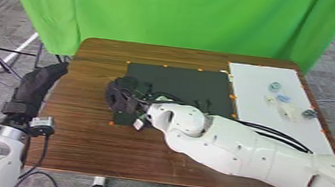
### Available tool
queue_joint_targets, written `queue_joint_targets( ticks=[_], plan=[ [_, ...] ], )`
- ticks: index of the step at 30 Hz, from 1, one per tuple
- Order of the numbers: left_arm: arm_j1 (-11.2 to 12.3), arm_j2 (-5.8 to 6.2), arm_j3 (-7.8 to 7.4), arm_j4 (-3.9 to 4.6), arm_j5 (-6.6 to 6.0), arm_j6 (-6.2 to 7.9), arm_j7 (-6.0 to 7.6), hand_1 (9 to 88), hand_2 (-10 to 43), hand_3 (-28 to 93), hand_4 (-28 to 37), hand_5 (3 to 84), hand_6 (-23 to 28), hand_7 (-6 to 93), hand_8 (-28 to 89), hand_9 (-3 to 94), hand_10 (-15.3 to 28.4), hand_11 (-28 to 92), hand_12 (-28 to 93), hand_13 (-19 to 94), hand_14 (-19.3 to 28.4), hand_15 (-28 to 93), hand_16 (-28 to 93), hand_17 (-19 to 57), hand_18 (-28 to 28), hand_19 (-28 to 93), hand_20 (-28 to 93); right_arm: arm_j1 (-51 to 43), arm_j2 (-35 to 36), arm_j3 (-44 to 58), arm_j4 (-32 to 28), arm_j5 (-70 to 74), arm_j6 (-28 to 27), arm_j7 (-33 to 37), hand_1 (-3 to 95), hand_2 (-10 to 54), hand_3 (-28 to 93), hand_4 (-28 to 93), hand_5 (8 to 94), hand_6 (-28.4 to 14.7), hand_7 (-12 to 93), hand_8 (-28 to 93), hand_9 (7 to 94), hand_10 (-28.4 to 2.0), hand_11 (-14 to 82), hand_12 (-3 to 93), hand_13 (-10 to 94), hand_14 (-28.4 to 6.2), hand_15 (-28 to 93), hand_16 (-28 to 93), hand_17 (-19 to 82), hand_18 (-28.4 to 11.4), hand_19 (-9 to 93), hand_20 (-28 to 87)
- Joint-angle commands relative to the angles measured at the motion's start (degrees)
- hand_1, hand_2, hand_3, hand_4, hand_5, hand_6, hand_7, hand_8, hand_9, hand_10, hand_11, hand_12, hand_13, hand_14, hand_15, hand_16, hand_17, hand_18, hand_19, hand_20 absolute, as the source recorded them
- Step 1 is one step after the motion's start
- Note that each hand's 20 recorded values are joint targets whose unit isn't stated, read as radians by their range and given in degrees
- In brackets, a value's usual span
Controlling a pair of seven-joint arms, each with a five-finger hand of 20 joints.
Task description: Arrange flowers
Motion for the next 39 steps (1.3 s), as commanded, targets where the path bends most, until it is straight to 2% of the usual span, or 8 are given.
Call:
queue_joint_targets(
  ticks=[1,10,14,18,25,32,39],
  plan=[
    [0.1,-0.70,0.07,-0.25,0.14,-1.40,-0.81,19.4,1.5,59,-28.3,39.9,5.1,10.9,-5,34.0,13.5,13,12,22,12.2,4,-1,0.3,5.5,2,10,0.4,-0.5,-1.2,1.6,-2.6,0.7,2.3,64.5,-9.5,53,-12,72.4,2.2,34,4,81.0,-9.6,5.9,41.9,84,-1.4,74,32,61,-12.3,93,69],
    [-0.4,-0.82,0.16,-0.05,0.58,-2.55,-1.60,19.4,0.7,60,-28.3,40.8,5.1,10.9,-5,34.1,13.6,13,13,21,12.4,4,0,-0.1,5.7,2,10,0.5,0.1,-1.4,3.0,-4.6,0.5,3.2,63.7,-9.5,53,-13,72.3,2.7,33,4,80.8,-9.2,5.7,41.2,84,-1.5,74,32,61,-12.5,93,69],
    [-0.2,-0.86,0.13,-0.21,0.62,-2.17,-1.68,19.3,0.4,60,-28.3,41.0,5.0,10.8,-5,34.2,13.6,13,13,21,12.5,4,0,-0.2,5.7,2,10,0.8,0.5,-1.6,3.1,-4.5,1.2,3.6,62.5,-9.5,55,-14,72.4,2.9,34,4,81.0,-9.2,5.6,41.2,84,-1.5,74,33,61,-12.5,93,69],
    [-0.4,-0.90,0.25,-0.13,0.85,-2.78,-2.01,19.4,0.1,61,-28.3,41.2,5.0,10.9,-5,34.2,13.6,13,13,21,12.5,4,0,-0.2,5.7,2,10,1.2,0.8,-1.5,3.2,-4.1,1.5,3.8,62.0,-9.5,56,-15,72.3,3.0,34,4,81.1,-9.2,5.6,41.5,84,-1.5,74,33,61,-12.5,93,69],
    [-0.1,-0.99,0.07,-0.39,0.96,-3.05,-2.24,19.5,-0.3,61,-28.3,41.4,5.0,10.9,-5,34.2,13.6,13,13,21,12.6,4,0,-0.3,5.6,2,10,1.3,1.6,-1.3,3.0,-4.3,0.1,3.6,61.4,-9.5,56,-16,71.9,3.1,35,5,80.9,-9.2,5.6,41.9,84,-1.6,74,33,61,-12.7,93,69],
    [-0.7,-0.94,0.10,-0.18,1.15,-3.54,-2.38,19.8,-0.8,62,-28.3,41.4,4.9,10.6,-5,34.2,13.6,13,13,21,12.6,4,0,-0.4,5.6,2,10,1.4,2.4,-0.3,2.3,-4.5,-2.9,3.8,58.7,-9.5,58,-15,69.0,3.1,35,5,78.3,-8.9,5.0,41.2,83,-1.7,73,33,60,-12.9,93,69],
    [-0.3,-0.98,-0.26,-0.35,1.27,-3.70,-2.48,20.2,-1.9,63,-28.3,41.1,5.1,10.0,-5,33.6,13.6,12,12,21,12.3,3,0,-0.4,5.5,2,10,1.8,3.3,1.5,0.4,-3.7,-7.5,4.9,52.9,-9.5,59,-14,63.4,2.7,30,6,68.1,-10.7,14.4,28.5,82,-2.1,72,33,58,-13.1,93,68]
  ],
)
